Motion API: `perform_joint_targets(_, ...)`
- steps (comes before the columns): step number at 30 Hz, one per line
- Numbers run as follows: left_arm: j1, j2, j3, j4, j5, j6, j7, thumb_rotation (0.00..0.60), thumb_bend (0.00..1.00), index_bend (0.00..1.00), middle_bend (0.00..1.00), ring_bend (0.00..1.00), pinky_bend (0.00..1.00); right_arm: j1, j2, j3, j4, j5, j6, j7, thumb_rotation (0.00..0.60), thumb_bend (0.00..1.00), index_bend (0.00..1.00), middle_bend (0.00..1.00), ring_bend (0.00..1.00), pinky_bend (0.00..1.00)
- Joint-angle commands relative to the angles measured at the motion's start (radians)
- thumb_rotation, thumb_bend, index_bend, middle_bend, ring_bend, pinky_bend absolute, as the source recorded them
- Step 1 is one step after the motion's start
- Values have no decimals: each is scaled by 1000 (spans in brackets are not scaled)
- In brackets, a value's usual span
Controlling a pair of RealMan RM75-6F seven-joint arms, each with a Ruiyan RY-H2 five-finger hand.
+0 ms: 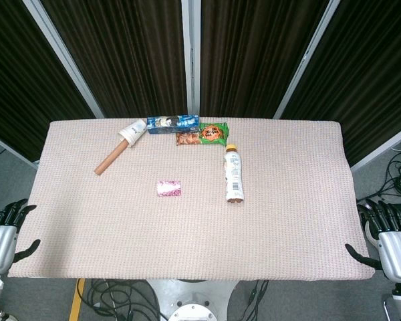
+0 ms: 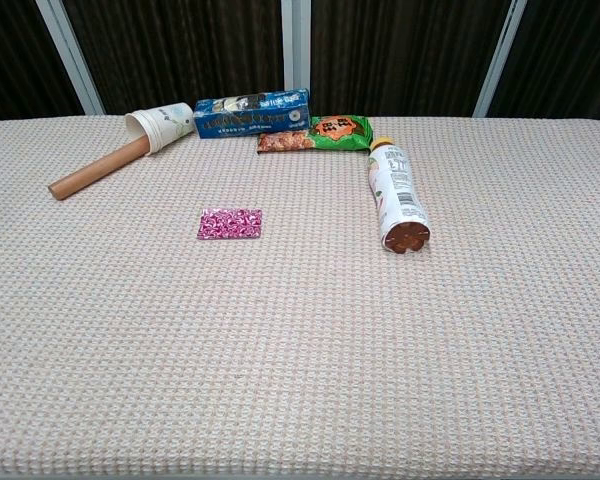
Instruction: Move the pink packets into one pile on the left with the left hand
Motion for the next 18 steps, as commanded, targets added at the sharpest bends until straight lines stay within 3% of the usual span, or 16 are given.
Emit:
perform_joint_targets(1, 0, 0, -1, -4, 0, 0, 3, 600, 258, 254, 230, 152, 246, 1, 1, 2, 0, 1, -1, 2, 500, 103, 148, 80, 0, 0)
perform_joint_targets(18, -9, 4, 0, 1, 23, -18, -16, 600, 258, 254, 230, 152, 246, -2, 3, 4, 1, -8, 6, 10, 503, 105, 148, 80, 0, 0)
